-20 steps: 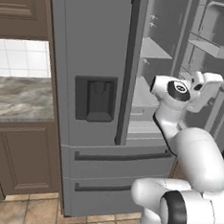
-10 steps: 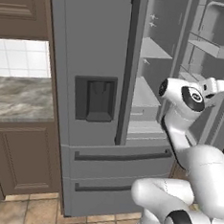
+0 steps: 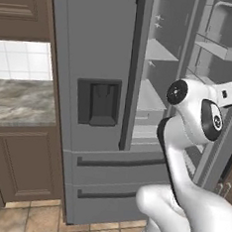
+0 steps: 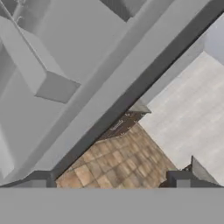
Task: Retrieve the sausage and cheese from the fridge and place them on the cutting board on the counter.
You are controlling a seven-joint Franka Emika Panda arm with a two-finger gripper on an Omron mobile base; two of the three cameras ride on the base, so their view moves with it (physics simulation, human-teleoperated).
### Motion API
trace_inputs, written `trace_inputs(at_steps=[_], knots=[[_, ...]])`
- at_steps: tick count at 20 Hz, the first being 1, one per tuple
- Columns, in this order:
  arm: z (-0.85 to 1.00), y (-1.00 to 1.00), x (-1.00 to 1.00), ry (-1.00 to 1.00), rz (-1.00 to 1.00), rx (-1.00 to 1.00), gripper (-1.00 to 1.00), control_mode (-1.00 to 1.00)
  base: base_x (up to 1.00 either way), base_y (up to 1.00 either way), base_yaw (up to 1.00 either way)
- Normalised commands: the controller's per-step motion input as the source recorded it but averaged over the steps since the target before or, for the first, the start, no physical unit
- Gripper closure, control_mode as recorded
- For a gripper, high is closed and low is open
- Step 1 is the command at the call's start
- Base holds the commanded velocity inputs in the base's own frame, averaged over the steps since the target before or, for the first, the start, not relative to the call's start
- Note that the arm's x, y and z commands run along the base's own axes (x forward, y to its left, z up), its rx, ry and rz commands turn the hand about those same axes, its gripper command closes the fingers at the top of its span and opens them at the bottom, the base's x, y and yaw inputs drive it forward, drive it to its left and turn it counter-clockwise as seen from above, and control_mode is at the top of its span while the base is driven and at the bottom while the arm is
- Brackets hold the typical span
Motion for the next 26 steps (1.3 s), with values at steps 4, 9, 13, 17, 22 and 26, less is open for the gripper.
trace_inputs(at_steps=[4,9,13,17,22,26], knots=[[0.02,0.99,-0.34,-0.04,0.3,0.26,-1.0,-1.0,0.0,0.0,0.0],[0.0,0.9,0.03,0.0,0.38,0.39,-1.0,-1.0,0.0,0.0,0.0],[0.0,0.56,0.64,0.0,0.53,0.56,-1.0,-1.0,0.0,0.0,0.0],[0.0,0.51,0.47,-0.04,0.58,0.37,-1.0,-1.0,0.0,0.0,0.0],[0.0,0.17,0.28,-0.09,0.17,0.11,-1.0,-1.0,0.0,0.0,0.0],[0.0,0.43,0.3,0.0,0.0,0.0,-1.0,-1.0,0.0,0.0,0.0]])
